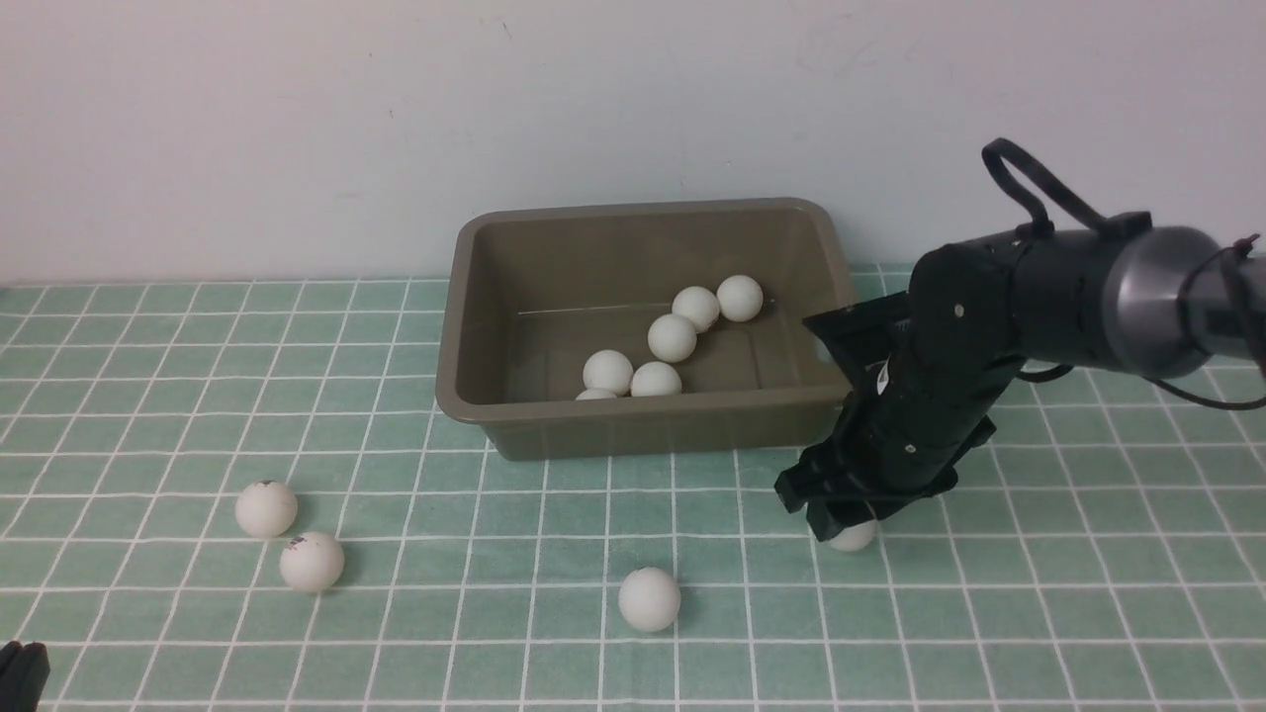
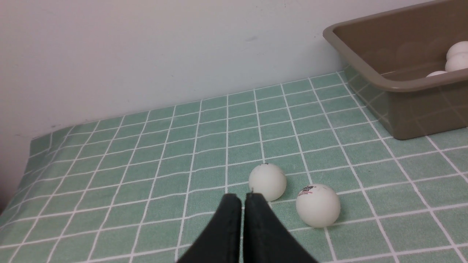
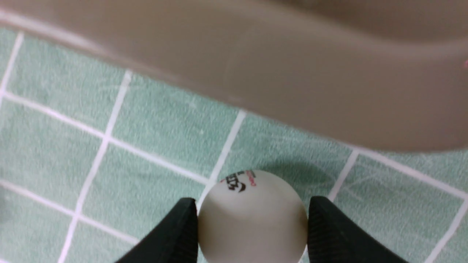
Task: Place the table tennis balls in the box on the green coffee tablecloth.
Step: 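Reach for and grasp a ping pong ball on the table, then release the ping pong ball into the bin and lift the gripper away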
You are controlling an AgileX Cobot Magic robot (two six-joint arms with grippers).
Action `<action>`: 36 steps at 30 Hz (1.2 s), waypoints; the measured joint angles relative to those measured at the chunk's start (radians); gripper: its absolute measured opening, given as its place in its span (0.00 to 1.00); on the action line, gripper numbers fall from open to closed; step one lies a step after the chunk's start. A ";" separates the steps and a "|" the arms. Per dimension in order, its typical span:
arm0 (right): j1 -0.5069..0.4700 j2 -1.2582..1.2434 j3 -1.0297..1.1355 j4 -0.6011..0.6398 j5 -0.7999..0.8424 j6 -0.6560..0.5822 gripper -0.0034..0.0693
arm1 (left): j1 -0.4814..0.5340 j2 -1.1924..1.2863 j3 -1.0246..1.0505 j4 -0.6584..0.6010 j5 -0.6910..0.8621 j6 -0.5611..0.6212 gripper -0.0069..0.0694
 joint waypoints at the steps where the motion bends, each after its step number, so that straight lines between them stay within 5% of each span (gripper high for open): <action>1: 0.000 0.000 -0.001 0.002 0.006 -0.007 0.53 | 0.000 0.000 0.000 0.000 0.000 0.000 0.09; 14: 0.000 -0.111 0.002 0.161 0.096 -0.126 0.53 | 0.000 0.000 0.000 0.000 0.000 0.000 0.09; 24: 0.000 -0.190 -0.132 0.169 0.186 -0.131 0.53 | 0.000 0.000 0.000 0.000 0.000 0.000 0.09; 36: 0.000 -0.001 -0.342 0.146 0.005 -0.203 0.53 | 0.000 0.000 0.000 0.000 0.000 0.000 0.09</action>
